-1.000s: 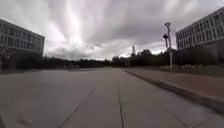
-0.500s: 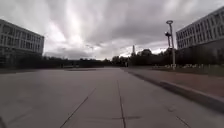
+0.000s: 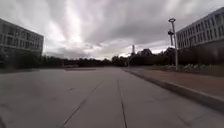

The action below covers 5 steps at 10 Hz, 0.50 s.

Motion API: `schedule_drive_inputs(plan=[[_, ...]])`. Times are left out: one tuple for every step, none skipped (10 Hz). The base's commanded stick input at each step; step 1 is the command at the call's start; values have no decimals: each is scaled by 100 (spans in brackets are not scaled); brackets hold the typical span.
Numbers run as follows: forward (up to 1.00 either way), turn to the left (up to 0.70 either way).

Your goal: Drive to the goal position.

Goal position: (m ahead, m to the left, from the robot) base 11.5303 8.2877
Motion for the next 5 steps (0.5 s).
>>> schedule_drive_inputs(plan=[[70,0],[70,0],[70,0],[70,0],[70,0]])
